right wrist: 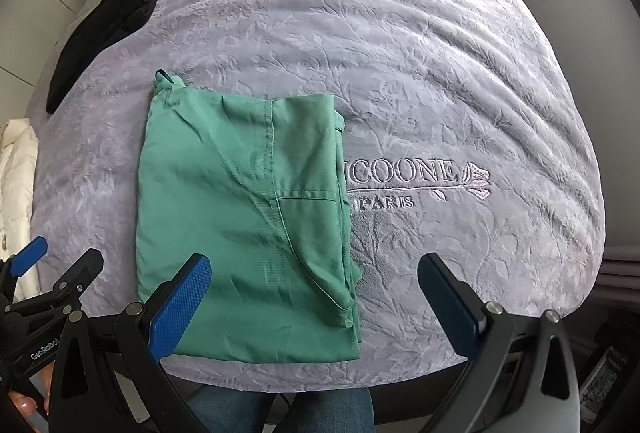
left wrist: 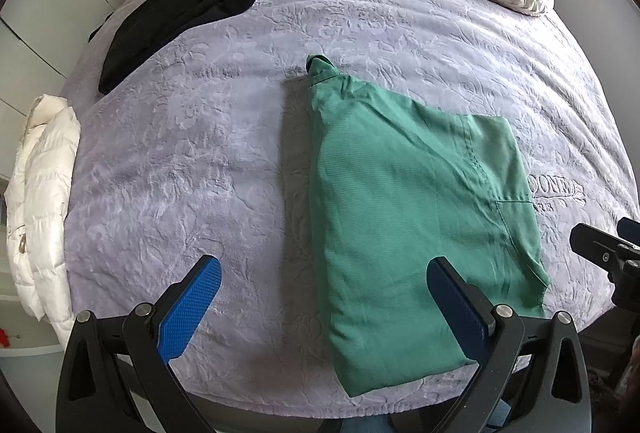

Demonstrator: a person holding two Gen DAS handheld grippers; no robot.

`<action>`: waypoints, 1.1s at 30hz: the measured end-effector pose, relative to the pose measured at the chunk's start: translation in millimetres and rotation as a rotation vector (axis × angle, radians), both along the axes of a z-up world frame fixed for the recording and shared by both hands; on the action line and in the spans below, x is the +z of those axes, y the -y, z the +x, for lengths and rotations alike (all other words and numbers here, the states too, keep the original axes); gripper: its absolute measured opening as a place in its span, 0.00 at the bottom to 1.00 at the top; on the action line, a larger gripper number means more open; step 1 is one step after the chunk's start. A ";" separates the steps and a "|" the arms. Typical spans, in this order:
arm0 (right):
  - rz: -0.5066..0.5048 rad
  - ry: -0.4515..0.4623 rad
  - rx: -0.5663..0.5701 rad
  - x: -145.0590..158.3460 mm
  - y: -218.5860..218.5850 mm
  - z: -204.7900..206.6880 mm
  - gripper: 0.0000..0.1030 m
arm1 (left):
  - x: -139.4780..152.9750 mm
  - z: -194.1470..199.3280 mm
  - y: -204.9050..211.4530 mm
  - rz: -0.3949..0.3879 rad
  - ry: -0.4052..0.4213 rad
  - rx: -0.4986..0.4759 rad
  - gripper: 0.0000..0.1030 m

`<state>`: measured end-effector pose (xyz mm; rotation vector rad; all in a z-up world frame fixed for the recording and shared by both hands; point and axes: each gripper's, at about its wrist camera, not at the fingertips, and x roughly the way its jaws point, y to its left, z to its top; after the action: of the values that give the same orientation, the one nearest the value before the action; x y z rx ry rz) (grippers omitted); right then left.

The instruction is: Fold large clothes

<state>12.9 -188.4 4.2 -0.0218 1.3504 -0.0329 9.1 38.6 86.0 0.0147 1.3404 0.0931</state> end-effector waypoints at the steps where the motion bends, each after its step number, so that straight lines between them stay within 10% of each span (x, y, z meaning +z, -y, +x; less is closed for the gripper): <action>1: -0.001 0.000 0.000 0.0 -0.1 0.0 1.00 | 0.0 -0.1 0.1 0.001 0.001 0.001 1.00; 33: -0.008 -0.013 0.008 -4.4 -2.8 3.2 1.00 | -0.3 3.1 1.8 0.007 0.001 -0.002 1.00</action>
<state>16.1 -185.7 -0.3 -0.0341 1.3627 -0.0313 12.3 36.8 85.7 0.0220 1.3385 0.0958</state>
